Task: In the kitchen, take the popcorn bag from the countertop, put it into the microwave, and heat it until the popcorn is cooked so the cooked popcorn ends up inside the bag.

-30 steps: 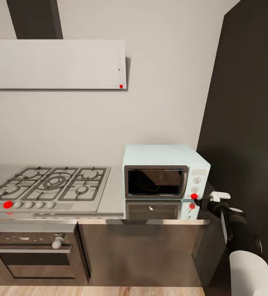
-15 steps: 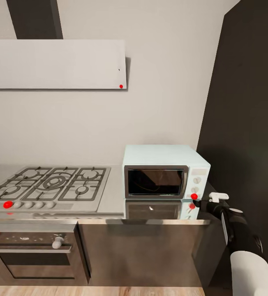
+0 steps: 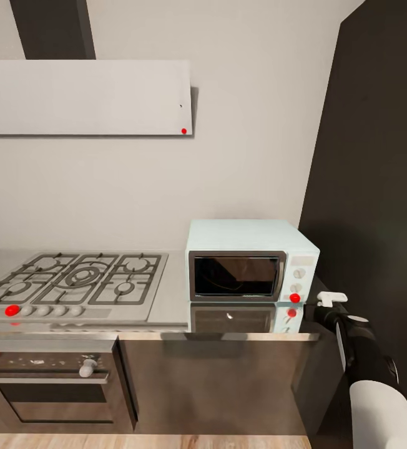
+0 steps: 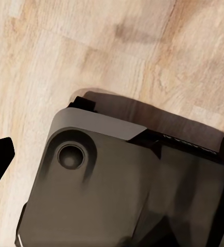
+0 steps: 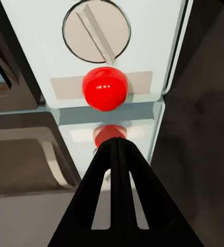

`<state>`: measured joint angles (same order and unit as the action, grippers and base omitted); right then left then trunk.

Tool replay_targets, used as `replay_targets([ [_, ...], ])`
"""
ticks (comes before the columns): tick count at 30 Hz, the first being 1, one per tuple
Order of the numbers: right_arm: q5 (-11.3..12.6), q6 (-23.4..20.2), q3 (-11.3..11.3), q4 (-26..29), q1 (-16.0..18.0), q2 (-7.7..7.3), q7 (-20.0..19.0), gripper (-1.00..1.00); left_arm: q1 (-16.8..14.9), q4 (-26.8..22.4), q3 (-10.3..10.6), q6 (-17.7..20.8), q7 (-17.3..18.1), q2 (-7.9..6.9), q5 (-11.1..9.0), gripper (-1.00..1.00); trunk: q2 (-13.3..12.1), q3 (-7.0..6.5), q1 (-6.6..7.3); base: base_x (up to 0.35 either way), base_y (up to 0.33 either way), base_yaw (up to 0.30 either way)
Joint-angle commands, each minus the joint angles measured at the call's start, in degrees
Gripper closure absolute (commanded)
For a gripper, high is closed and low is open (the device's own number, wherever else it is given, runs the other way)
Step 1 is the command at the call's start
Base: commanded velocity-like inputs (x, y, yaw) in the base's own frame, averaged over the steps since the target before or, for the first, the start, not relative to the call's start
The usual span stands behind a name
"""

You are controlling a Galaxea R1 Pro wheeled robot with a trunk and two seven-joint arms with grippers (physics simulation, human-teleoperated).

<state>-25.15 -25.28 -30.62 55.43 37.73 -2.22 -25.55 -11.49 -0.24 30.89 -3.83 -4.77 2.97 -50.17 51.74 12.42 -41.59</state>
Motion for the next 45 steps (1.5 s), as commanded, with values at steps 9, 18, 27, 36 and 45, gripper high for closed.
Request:
replay_targets([
  [9,-0.56,-0.09,-0.21,-0.44,0.06,0.23,-0.46,1.00,-0.03,-0.02,0.40,-0.12,-0.25,-0.07,-0.26,-1.00,0.06,0.08,-0.01,0.062,0.000,0.000],
  [18,-0.20,-0.03,-0.39,-1.38,0.06,-0.03,-0.11,1.00,-0.03,-0.02,0.39,-0.12,-0.24,-0.07,-0.36,-1.00,0.06,0.08,-0.01,0.145,0.000,0.000],
  [27,-0.80,2.08,-0.47,-5.60,0.06,-0.06,0.23,1.00,-0.03,-0.02,0.39,-0.12,-0.24,-0.07,-0.57,-1.00,0.06,0.08,-0.01,0.102,0.000,0.000],
  [36,-1.29,2.42,-0.66,-5.92,0.06,-0.14,0.36,1.00,-0.03,-0.02,0.39,-0.12,-0.24,-0.07,-0.61,-1.00,0.06,0.08,-0.01,0.035,0.000,0.000],
  [45,-1.31,2.47,-0.67,-7.30,0.06,-1.49,0.67,1.00,-0.03,-0.02,0.39,-0.12,-0.24,-0.07,-0.65,-1.00,0.06,0.08,-0.01,0.000,0.000,0.000],
])
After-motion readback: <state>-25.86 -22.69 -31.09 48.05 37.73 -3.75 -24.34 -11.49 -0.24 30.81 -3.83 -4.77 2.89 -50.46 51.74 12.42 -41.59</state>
